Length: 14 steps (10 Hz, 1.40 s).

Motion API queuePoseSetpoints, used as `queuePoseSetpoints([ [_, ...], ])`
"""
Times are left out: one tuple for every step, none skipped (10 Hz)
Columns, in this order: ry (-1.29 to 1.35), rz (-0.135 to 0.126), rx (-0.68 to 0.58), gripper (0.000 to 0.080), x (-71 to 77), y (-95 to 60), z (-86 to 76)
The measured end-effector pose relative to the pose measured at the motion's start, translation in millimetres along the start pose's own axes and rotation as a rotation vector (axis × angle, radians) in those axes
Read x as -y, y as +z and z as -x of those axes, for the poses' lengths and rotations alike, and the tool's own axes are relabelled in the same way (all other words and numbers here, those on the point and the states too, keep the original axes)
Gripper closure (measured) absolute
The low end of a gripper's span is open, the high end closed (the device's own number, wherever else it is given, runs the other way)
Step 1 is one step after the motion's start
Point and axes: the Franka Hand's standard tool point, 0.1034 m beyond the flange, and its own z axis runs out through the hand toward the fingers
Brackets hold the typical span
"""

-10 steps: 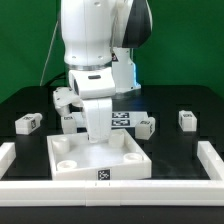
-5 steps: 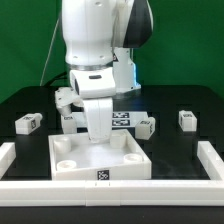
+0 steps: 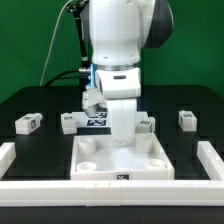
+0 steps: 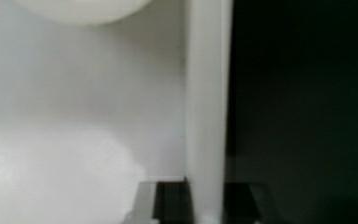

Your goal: Assemble one leg

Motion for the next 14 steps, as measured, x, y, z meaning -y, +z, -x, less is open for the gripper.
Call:
queuePoseSetpoints([
  [0.009,-0.003,0.0,0.0738,-4.2,-1.6,-12.3],
  [0.015,-0.006,0.002,0.0738,-9.9,-5.3,-23.8],
  [0.005,0.001,-0.001,0.0738,-14.1,-6.3,-32.6],
  [-0.003,0.001,-0.004,0.0738,-16.7,-4.6,-39.2],
  [0.004,-0.011,-0.002,0.0738,-17.5,-3.0,-41.4],
  [0.018,-0.018,-0.002,0.0738,-18.5,-2.2,-43.2],
  [0.024,-0.025,-0.002,0.0738,-18.5,-0.3,-43.0],
  [0.026,-0.035,-0.002,0.0737,-18.4,1.8,-42.6],
  [0.049,-0.037,-0.002,0.0737,-19.7,0.7,-45.8],
  [0.062,-0.033,-0.003,0.0736,-21.7,0.6,-49.9],
  [0.061,-0.037,-0.003,0.0736,-21.9,1.2,-50.4],
  [0.067,-0.04,-0.002,0.0736,-21.8,0.8,-50.8],
  [0.073,-0.043,-0.001,0.0736,-21.8,0.3,-50.8],
  [0.075,-0.042,0.0,0.0736,-21.8,-0.5,-50.8],
])
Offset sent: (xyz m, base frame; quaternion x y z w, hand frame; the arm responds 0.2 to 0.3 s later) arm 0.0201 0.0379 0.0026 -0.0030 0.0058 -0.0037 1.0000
